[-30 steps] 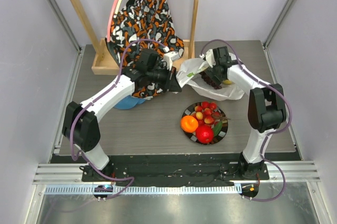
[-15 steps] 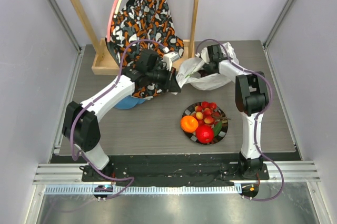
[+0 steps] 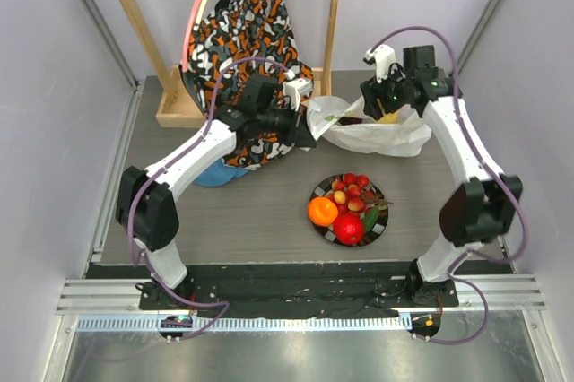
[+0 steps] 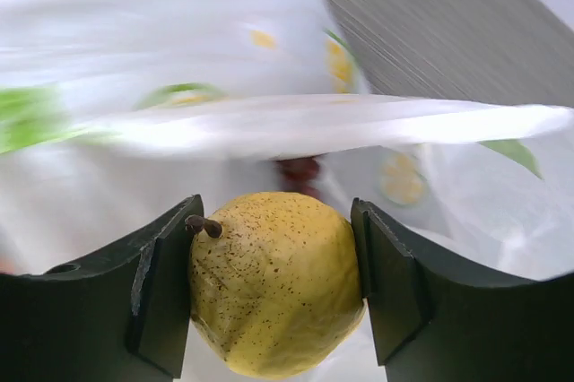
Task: Take the fake fruits out of the plastic bag
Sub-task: Take out the fake fruit from the plastic bag, then place the fake fruit on the plate.
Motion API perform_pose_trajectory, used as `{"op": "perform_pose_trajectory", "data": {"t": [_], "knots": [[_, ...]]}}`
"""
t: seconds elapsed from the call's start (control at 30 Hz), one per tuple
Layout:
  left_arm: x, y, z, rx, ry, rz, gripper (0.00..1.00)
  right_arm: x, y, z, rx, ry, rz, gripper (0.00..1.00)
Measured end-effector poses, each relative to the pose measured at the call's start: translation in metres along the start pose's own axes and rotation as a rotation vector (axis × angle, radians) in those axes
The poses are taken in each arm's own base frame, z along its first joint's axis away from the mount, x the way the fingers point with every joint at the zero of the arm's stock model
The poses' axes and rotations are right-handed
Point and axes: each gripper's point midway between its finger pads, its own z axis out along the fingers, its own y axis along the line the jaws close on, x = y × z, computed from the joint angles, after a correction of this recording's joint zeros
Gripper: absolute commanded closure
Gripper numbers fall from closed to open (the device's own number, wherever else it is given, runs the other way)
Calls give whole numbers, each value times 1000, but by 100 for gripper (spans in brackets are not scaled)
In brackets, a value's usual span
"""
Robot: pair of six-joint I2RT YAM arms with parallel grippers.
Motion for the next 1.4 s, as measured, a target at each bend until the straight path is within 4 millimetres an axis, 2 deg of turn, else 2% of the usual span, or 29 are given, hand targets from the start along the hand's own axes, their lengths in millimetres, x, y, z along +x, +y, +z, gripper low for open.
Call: {"op": "perform_pose_trajectory", "data": {"t": [0.03,0.1,0.17,0.23,0.33,0.4,0.5,0.6,0.7,0.77,0.87,0.97,1.07,1.2,1.4], "knots": [[-4,-1,3,4,-3,5,100,-14,16,-22,-57,-60,15,58],[-10,-4,8,13,-8,15,100,-24,42,-48,-154,-114,35,59],[-15,-8,13,22,-12,24,100,-22,67,-59,-257,-118,63,60],[-20,-13,16,32,-16,32,100,-10,85,-57,-340,-79,104,61],[-26,-18,21,37,-23,37,100,11,100,-54,-410,2,174,60],[-28,-19,22,35,-26,38,100,13,106,-64,-442,24,198,61],[-31,-21,24,32,-30,41,100,-5,109,-93,-470,-6,174,62],[-30,-19,25,27,-29,40,100,-9,118,-129,-484,-49,88,62],[-30,-18,25,22,-30,40,100,5,131,-158,-487,-69,-5,62],[-31,-17,25,17,-31,42,100,33,144,-165,-503,-38,-51,64],[-30,-15,26,8,-30,46,100,83,163,-158,-574,89,-65,64],[-26,-11,26,-2,-22,55,100,119,172,-139,-638,206,-68,64],[-16,-5,28,-18,2,50,100,150,183,-129,-692,297,-73,64],[-6,1,28,-40,29,49,100,166,202,-126,-753,336,-135,64],[-6,-1,22,-49,25,71,100,190,226,-109,-818,360,-224,65]]}}
